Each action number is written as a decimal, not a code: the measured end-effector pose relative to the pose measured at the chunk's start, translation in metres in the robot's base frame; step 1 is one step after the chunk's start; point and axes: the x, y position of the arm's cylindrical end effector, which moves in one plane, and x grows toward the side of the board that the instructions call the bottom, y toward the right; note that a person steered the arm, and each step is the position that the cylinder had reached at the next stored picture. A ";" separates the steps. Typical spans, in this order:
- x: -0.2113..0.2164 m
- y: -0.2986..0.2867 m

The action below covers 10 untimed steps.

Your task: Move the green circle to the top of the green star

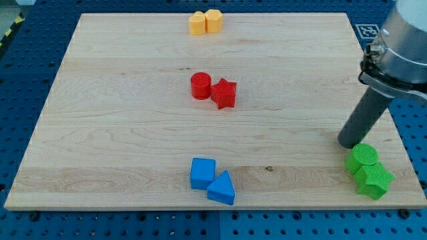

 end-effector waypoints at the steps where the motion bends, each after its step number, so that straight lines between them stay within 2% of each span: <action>1: 0.000 -0.042; 2: 0.024 -0.052; 3: 0.073 -0.031; 4: 0.091 0.001; 8: 0.086 0.023; 10: 0.067 0.037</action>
